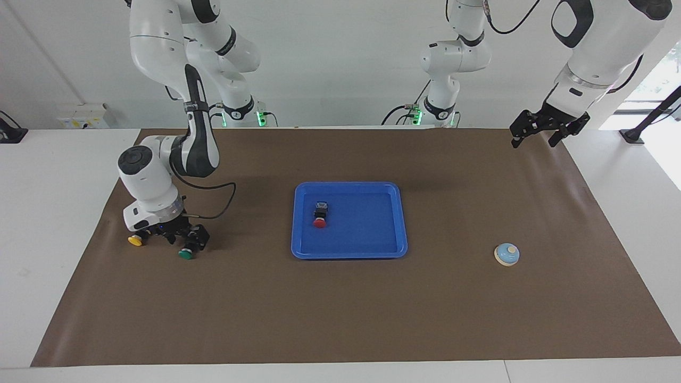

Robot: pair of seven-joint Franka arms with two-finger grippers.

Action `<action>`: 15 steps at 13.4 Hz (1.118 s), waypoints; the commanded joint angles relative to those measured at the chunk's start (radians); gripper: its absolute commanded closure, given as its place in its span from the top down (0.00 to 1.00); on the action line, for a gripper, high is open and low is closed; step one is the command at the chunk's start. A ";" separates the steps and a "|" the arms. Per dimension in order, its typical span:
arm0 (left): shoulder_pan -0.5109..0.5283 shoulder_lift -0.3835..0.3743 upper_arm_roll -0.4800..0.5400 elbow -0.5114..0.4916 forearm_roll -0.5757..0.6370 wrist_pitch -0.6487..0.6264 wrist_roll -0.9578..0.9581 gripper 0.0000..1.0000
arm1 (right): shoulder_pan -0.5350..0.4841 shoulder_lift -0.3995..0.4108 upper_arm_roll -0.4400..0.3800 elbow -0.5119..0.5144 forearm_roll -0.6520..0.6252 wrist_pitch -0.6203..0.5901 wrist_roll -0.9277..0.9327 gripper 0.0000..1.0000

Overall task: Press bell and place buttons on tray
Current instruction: 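Release the red button in the tray and withdraw the right gripper, then grasp the green-topped button with the right gripper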

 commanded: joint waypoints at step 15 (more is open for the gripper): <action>-0.005 -0.018 0.007 -0.016 -0.005 0.000 0.001 1.00 | 0.172 0.004 0.019 0.363 0.014 -0.466 0.099 0.00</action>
